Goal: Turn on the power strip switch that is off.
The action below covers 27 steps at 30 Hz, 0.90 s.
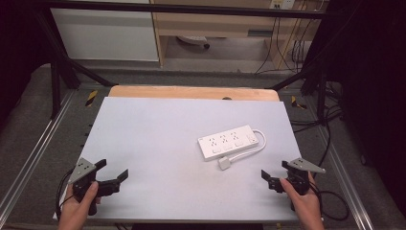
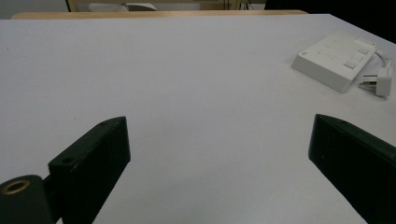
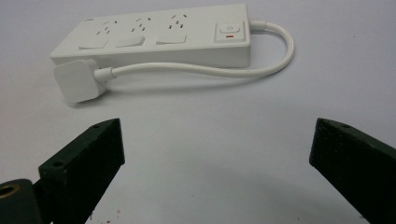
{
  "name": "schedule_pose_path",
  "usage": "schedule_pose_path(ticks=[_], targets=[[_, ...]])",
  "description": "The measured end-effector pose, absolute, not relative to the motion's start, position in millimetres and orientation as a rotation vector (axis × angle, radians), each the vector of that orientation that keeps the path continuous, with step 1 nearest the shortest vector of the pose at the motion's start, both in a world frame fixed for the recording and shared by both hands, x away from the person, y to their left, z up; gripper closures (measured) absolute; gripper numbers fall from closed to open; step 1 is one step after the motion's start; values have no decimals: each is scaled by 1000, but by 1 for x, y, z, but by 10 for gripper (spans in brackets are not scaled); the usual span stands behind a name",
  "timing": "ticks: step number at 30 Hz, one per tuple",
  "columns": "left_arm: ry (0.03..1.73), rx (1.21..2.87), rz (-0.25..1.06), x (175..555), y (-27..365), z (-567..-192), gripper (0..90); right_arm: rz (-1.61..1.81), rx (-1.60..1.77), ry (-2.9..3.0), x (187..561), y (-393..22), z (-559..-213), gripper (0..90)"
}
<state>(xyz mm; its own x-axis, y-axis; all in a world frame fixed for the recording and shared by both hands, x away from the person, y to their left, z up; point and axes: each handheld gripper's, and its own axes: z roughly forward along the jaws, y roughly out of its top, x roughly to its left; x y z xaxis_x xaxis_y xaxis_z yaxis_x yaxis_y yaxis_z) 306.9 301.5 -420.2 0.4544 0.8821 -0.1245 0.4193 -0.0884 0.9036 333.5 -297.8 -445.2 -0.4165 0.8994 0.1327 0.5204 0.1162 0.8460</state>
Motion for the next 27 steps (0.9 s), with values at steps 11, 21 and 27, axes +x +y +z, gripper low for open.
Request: schedule_pose_path(ticks=[11, 21, 27], targets=[[1100, 1732, 549, 307, 298, -421, 54, 1249, 1365, 2002, 332, -296, -441, 32], [1091, 1712, 537, 306, 297, -420, 60, 1287, 1305, 2041, 337, -291, -435, 44], [1095, 1718, 535, 306, 297, -421, 61, 1305, 1289, 2021, 341, -291, -431, 44]])
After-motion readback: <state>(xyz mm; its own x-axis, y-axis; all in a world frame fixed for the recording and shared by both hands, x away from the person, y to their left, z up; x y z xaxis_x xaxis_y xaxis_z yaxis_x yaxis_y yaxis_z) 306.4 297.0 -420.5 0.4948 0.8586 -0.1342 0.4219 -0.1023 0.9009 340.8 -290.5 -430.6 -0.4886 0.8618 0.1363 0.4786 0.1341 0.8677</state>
